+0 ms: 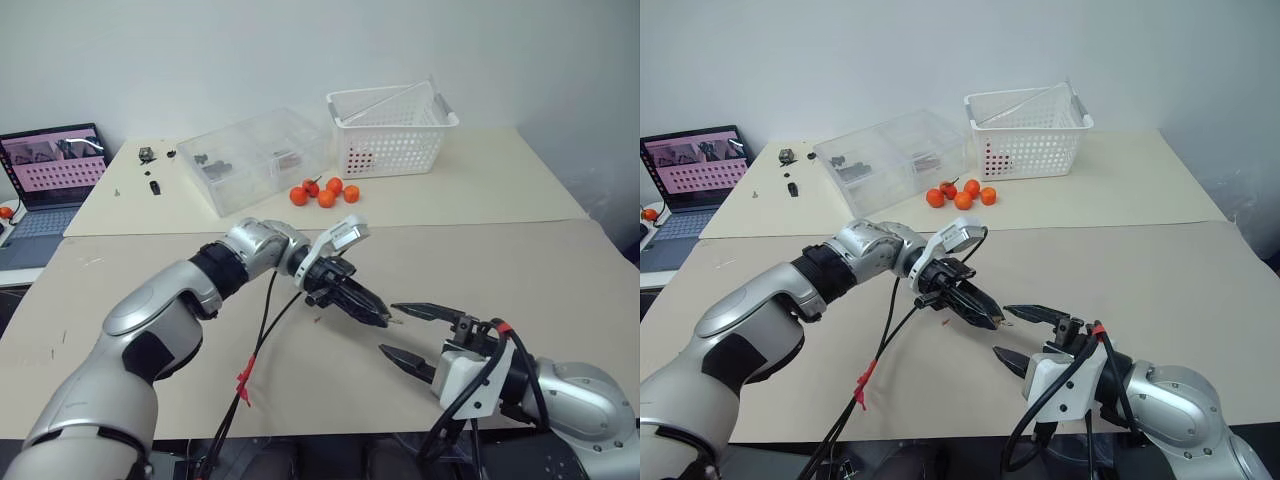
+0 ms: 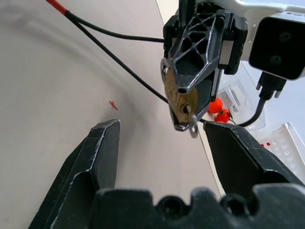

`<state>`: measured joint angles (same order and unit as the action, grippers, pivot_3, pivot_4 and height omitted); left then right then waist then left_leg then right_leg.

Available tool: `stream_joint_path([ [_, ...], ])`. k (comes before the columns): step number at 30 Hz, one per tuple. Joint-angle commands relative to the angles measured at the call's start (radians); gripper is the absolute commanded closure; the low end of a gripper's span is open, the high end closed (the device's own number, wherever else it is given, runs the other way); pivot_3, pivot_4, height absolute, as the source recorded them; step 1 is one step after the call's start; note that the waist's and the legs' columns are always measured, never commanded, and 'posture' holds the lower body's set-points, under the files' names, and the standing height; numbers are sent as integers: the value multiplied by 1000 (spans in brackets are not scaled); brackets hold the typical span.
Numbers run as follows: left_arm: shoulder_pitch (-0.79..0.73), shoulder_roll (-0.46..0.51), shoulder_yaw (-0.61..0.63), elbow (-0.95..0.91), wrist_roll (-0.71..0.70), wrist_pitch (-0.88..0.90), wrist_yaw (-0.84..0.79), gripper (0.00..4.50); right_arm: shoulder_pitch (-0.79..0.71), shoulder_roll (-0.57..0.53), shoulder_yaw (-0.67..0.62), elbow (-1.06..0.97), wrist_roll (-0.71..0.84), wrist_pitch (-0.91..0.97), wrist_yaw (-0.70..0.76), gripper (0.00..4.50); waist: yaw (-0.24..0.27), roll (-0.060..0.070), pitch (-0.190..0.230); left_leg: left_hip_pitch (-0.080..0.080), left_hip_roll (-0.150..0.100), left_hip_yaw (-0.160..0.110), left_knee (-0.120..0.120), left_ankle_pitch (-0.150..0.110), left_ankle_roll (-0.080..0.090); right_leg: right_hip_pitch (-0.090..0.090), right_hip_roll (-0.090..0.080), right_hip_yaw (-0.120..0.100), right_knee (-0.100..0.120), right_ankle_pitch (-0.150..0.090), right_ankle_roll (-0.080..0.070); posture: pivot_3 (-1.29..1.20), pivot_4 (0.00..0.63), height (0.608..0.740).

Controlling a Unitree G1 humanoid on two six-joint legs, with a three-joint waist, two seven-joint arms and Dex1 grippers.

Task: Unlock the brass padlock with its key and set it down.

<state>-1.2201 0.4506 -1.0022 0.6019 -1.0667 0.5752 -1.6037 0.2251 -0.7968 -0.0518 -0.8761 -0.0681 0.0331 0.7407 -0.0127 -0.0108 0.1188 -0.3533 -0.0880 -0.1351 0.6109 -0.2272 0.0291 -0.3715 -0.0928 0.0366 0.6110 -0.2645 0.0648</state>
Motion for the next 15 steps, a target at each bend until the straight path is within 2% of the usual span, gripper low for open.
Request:
stream_joint_path([
  [1, -17, 10, 2, -32, -28, -1, -11, 3667, -37, 3, -19, -53, 38, 17, 7, 1125, 0, 0, 0, 0, 0, 0, 0, 0, 0, 0, 0, 0, 0, 0, 0, 0, 150, 740],
  [11, -11, 22, -21, -68, -50, 18, -11, 3667, -28, 4, -15, -64, 44, 11, 28, 1125, 0, 1, -1, 0, 0, 1, 0, -1, 2, 0, 0, 1, 0, 1, -2, 0, 150, 740],
  [14, -12, 30, -40, -78, -53, 15, -11, 3667, -1, 3, -15, -72, 41, 0, 29, 1825, 1, 1, -1, 0, 0, 1, 0, -2, 3, 0, 0, 1, 0, 2, -3, 0, 150, 740],
  [15, -13, 31, -46, -79, -54, 13, -11, 3667, 9, 4, -13, -74, 39, -4, 29, 2183, 0, 2, -1, 0, 0, 1, 0, -2, 3, 0, 0, 1, 0, 2, -3, 0, 150, 740],
])
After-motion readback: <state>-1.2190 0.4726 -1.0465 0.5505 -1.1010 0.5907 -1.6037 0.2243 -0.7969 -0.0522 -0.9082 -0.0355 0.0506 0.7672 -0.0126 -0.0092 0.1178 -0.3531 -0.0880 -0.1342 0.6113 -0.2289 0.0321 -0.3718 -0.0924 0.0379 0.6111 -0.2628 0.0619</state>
